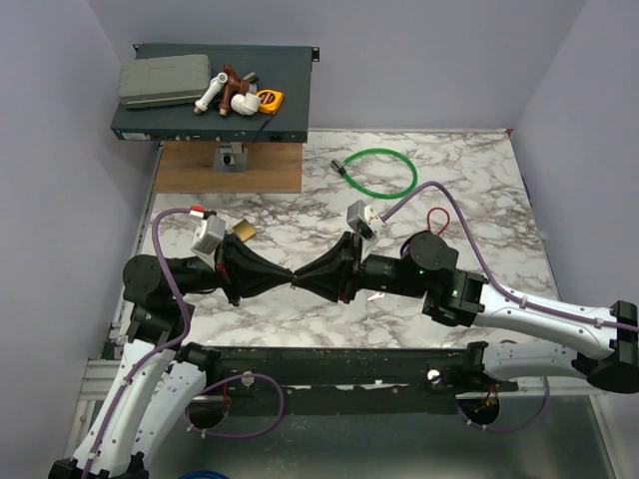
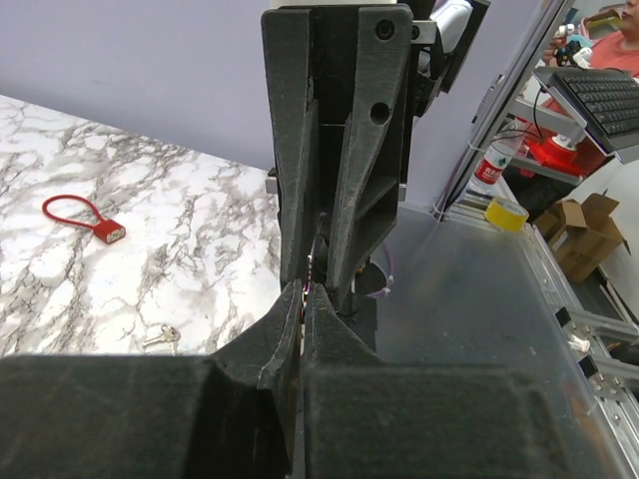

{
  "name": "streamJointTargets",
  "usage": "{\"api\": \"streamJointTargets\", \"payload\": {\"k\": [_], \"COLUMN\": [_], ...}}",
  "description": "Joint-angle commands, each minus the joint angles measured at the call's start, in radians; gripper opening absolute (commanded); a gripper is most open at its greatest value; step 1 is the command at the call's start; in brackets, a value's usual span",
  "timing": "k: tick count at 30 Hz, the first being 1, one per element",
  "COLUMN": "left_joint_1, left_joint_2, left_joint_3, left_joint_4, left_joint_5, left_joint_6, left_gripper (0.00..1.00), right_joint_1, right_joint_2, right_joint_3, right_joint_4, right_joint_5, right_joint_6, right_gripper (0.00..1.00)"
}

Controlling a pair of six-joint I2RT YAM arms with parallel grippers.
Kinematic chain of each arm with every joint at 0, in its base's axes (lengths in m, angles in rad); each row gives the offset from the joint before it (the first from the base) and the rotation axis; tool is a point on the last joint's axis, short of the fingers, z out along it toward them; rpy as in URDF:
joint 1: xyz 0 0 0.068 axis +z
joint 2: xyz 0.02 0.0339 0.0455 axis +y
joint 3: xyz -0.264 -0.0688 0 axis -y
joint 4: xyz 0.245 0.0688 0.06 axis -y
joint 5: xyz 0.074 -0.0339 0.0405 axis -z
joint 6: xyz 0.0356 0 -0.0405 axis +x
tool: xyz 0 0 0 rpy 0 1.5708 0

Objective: Unlock with the key
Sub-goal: Pick up the key from the center of the board.

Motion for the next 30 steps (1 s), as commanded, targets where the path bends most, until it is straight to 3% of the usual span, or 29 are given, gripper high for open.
{"api": "streamJointTargets", "payload": {"k": [1,8,17,24,30], "left_joint_1": [-0.003,-0.003,-0.004,-0.003,-0.003], "left_joint_2": [-0.014,-0.027,-0.026,-0.021,-0.019], "left_joint_3": [0.014,0.014,0.002,-0.032,-0.041], "left_joint_4": [0.014,0.007,0.000,0.010,0.017], "left_joint_5": [-0.004,-0.004,-0.003,0.034,0.067], "left_joint_6": [0.008,0.012,0.022,0.025,0.025], "left_gripper": [0.00,0.00,0.00,0.29,0.31], "right_joint_1": [0.006,0.006,0.006,0.007,0.006], "right_joint_2": [0.013,0.023,0.004,0.063,0.077], "right_joint_3": [-0.012,-0.016,-0.024,0.079,0.096], "right_joint_4": [0.052,0.038,0.037,-0.123,-0.186], "right_joint_5": [0.008,0.005,-0.004,0.050,0.054], "right_joint_6": [0.024,0.039,0.065,0.087,0.091], "right_gripper": [0.18,0.01,0.01,0.01,0.01]}}
